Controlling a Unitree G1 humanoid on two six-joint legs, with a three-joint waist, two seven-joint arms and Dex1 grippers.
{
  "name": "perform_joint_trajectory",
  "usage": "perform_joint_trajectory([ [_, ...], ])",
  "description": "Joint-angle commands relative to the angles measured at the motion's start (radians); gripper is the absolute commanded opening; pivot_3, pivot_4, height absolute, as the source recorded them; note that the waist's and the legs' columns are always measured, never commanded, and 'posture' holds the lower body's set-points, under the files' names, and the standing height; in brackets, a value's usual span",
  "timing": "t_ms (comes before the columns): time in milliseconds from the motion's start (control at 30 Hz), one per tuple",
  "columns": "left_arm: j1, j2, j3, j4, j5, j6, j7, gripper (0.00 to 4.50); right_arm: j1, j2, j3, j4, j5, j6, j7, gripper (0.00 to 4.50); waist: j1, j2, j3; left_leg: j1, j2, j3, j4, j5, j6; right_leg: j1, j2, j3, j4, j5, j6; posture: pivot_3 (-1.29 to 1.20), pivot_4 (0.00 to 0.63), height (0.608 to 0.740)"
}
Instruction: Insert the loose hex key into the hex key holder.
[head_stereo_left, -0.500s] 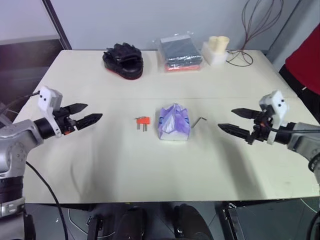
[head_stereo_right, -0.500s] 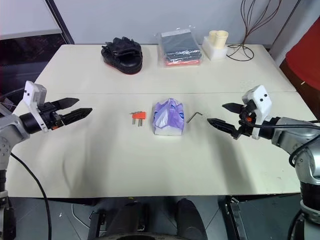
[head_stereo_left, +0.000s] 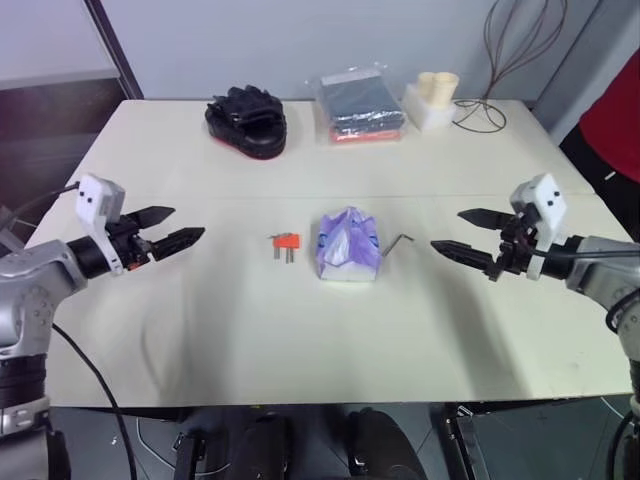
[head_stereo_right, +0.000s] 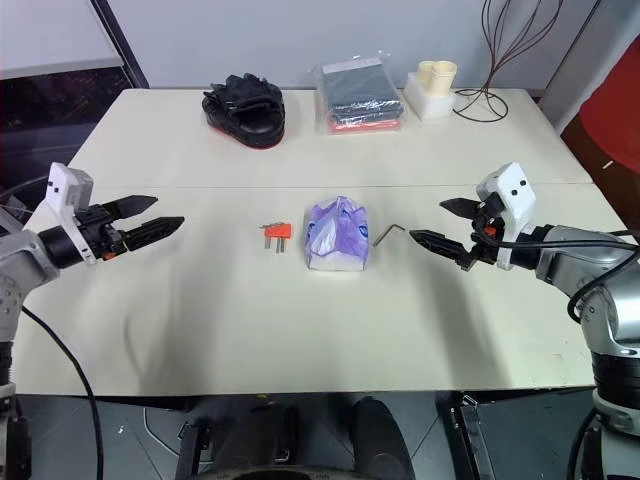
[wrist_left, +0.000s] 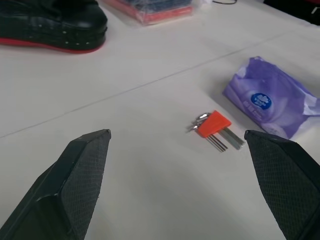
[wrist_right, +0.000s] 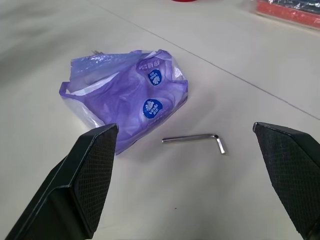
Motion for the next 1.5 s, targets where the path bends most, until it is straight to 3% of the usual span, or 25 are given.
perform_joint_trajectory([
  [33,-0.028,0.016,-0.012,-0.006,0.003,-0.031,-0.031,4.47,-0.022,0.002,-0.012,-0.008,-0.002,-0.021,-0.002,4.50,0.000,0.000,0.000,0.000,0.000,0.000,0.000,0.000,0.000,0.000,0.000,0.000,0.000,0.000,0.000,0.00,0.150,0.740],
  [333,-0.071,0.021,-0.053,0.055,0.036,-0.075,-0.072,4.47,-0.010,0.003,-0.020,-0.019,-0.005,-0.024,-0.013,4.50,0.000,0.000,0.000,0.000,0.000,0.000,0.000,0.000,0.000,0.000,0.000,0.000,0.000,0.000,0.000,0.00,0.150,0.740],
  [567,-0.159,0.041,-0.169,0.151,0.129,-0.187,-0.193,4.47,-0.018,0.004,0.006,-0.041,-0.008,-0.022,-0.014,4.50,0.000,0.000,0.000,0.000,0.000,0.000,0.000,0.000,0.000,0.000,0.000,0.000,0.000,0.000,0.000,0.00,0.150,0.740],
  [733,-0.293,0.038,-0.291,0.233,0.178,-0.249,-0.363,4.47,-0.020,-0.028,0.157,-0.138,-0.081,-0.069,0.045,4.50,-0.001,0.000,0.000,0.000,0.000,0.000,0.000,0.000,0.000,0.000,0.000,0.000,0.000,0.000,0.000,0.00,0.150,0.740],
  [867,-0.387,0.001,-0.343,0.311,0.218,-0.295,-0.406,4.47,-0.044,0.001,0.286,-0.174,-0.148,-0.127,0.066,4.50,-0.001,0.000,0.000,0.000,-0.001,0.000,0.000,0.000,0.000,0.000,0.001,0.000,0.000,0.000,0.000,0.00,0.150,0.740],
  [1133,-0.398,-0.047,-0.332,0.347,0.243,-0.327,-0.386,4.47,-0.137,0.168,0.464,-0.063,-0.345,-0.282,-0.006,4.50,-0.004,0.000,0.000,0.000,-0.001,0.001,0.002,0.000,0.000,0.000,0.003,-0.001,0.002,0.000,0.000,0.00,0.150,0.740],
  [1467,-0.278,-0.065,-0.259,0.228,0.212,-0.289,-0.264,4.47,-0.176,0.207,0.555,0.138,-0.563,-0.456,-0.017,4.50,-0.002,0.000,0.000,0.000,-0.001,0.001,0.003,0.000,0.000,0.000,0.003,-0.001,0.002,0.000,0.001,0.00,0.150,0.740],
  [1500,-0.260,-0.066,-0.250,0.210,0.206,-0.281,-0.251,4.49,-0.179,0.219,0.555,0.152,-0.568,-0.460,-0.020,4.24,-0.003,0.000,0.000,0.000,-0.001,0.001,0.003,0.000,0.000,0.000,0.003,-0.001,0.003,0.000,0.001,0.00,0.150,0.740],
])
